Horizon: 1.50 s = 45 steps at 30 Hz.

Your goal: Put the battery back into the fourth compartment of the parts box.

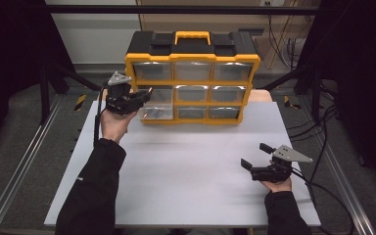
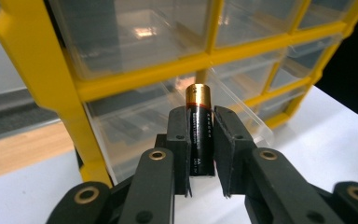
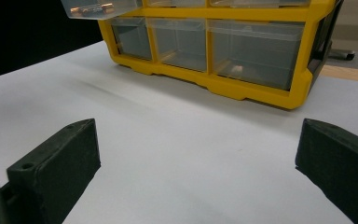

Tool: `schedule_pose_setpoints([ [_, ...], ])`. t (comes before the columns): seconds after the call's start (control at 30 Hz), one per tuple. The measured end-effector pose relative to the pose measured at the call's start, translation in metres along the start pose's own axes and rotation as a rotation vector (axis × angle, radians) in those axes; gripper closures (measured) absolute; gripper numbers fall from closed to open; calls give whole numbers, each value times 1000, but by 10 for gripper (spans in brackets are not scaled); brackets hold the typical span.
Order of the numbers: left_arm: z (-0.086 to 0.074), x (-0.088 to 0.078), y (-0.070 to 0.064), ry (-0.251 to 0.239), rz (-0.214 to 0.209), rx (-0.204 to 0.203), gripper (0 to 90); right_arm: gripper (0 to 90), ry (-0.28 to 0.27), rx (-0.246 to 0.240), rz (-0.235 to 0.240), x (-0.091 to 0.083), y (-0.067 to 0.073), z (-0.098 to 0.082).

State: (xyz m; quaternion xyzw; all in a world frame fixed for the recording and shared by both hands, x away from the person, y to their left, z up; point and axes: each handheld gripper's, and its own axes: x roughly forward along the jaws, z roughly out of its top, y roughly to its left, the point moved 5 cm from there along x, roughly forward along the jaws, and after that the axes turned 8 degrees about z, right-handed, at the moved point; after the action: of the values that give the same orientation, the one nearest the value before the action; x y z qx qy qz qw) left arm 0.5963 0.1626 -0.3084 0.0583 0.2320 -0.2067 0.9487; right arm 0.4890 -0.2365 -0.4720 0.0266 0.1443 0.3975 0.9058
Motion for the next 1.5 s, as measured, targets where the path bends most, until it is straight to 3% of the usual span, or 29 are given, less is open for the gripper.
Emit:
schedule_pose_setpoints([
  [0.2,4,11,7,0,7,-9,761,3,-4,-8,2,0,-1,0],
  [0.57,-4,34,10,47,40,17,760,2,-2,0,6,0,0,0],
  [0.8,-10,42,9,101,45,28,758,2,-3,-1,4,0,0,0],
  [1.03,-13,44,9,120,46,33,754,2,-2,2,7,0,0,0],
  [1.13,-12,42,8,105,40,31,730,2,-5,-4,5,0,-1,0],
  [1.23,-10,34,9,58,27,11,686,2,-6,-3,4,-1,-1,1],
  [1.43,-12,7,14,-57,-27,-31,463,2,-5,-4,4,0,-1,0],
  [1.5,-14,-3,15,-92,-71,-45,420,2,-5,-2,3,0,-1,0],
])
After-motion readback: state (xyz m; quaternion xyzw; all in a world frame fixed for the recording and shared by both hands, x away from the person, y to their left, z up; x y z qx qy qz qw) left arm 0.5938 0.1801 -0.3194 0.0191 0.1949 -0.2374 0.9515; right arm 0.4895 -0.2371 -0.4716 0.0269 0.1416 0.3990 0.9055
